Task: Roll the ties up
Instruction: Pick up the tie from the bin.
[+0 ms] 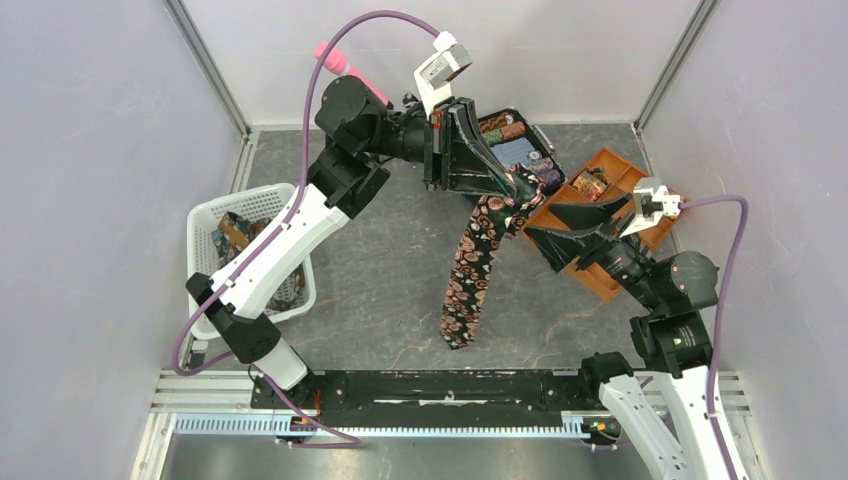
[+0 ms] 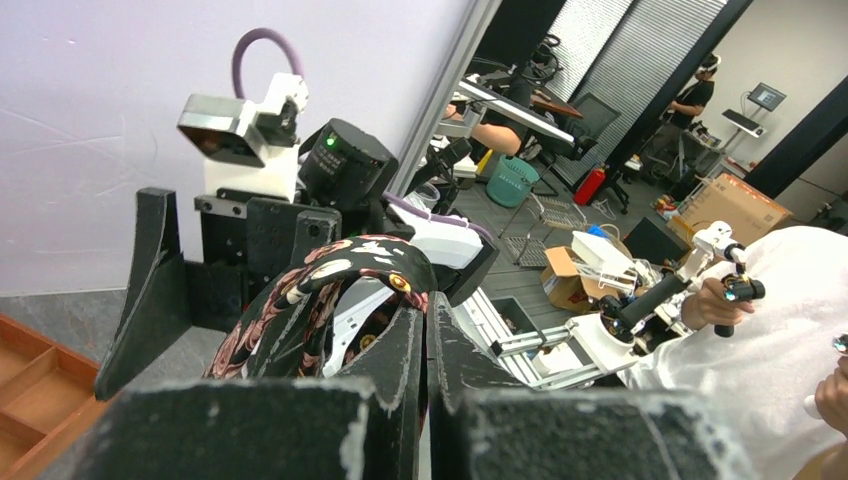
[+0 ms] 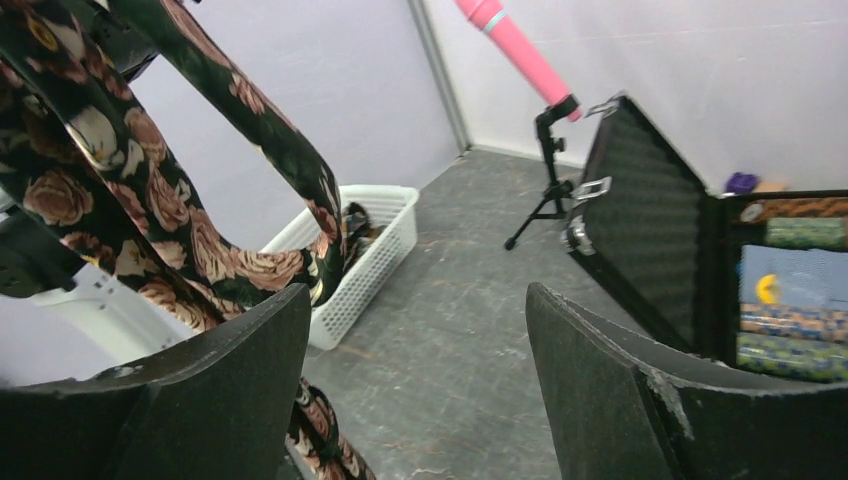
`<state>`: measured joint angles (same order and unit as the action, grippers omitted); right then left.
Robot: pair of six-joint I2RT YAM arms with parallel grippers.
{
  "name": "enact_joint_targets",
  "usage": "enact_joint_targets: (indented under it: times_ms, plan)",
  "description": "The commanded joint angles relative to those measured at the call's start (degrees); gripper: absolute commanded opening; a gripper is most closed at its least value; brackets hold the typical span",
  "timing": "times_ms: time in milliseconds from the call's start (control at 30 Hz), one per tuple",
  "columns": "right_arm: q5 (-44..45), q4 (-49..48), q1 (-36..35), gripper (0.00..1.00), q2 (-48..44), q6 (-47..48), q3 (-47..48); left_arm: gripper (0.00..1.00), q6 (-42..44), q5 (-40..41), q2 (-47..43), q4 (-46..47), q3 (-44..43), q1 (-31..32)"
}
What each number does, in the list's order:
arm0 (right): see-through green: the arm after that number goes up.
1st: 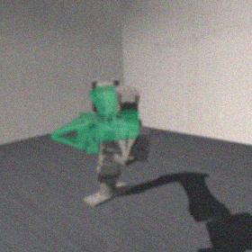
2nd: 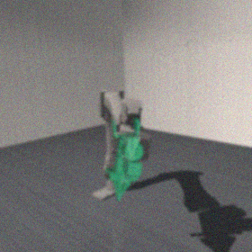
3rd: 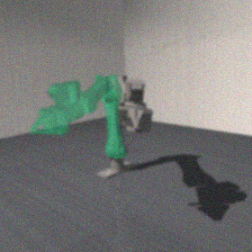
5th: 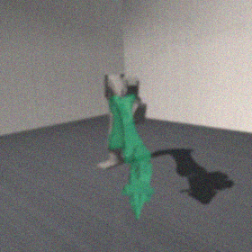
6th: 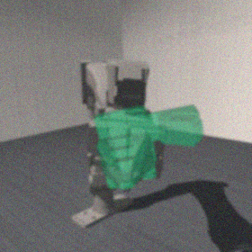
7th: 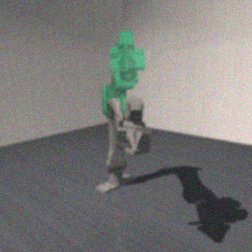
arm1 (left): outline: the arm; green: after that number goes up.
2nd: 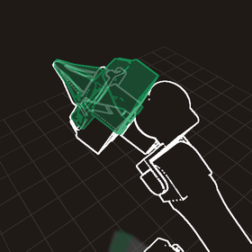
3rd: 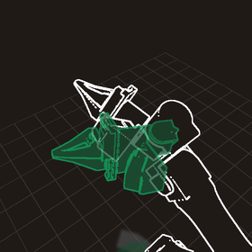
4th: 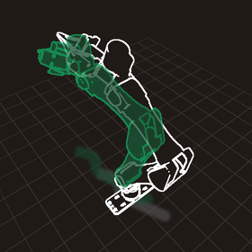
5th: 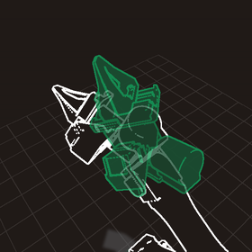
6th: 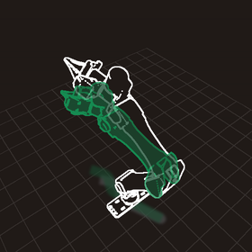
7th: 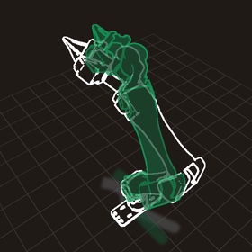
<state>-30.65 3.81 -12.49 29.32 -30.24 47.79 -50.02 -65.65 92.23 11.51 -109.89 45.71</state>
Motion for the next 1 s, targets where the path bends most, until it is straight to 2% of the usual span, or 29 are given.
enact_joint_targets:
  times_ms: [0,167,333,400,600,967]
  plan:
    - [-5.5,-12.8,0.0,0.85,-1.1,-8.8,-3.4,0.02,-3.4,-1.5,-0.3,4.5,-0.9,0.1]
    - [-6.0,-21.0,0.0,0.85,-1.3,-14.7,-8.9,0.02,-5.3,-1.7,0.3,6.2,-0.3,0.1]
    - [-5.9,-35.9,-0.1,0.83,0.5,-24.0,-15.0,0.02,-5.8,-2.0,0.6,6.5,0.4,0.1]
    - [-5.8,-38.4,0.0,0.83,1.5,-25.6,-15.5,0.02,-5.8,-2.0,0.6,6.5,0.7,0.1]
    - [-5.7,-39.8,-0.1,0.83,3.2,-26.0,-14.0,0.02,-4.9,-2.2,0.7,6.0,1.3,0.1]
    - [-5.8,-42.7,-0.2,0.82,5.3,-28.3,-15.2,0.02,8.0,1.0,-0.9,-8.9,0.2,0.4]
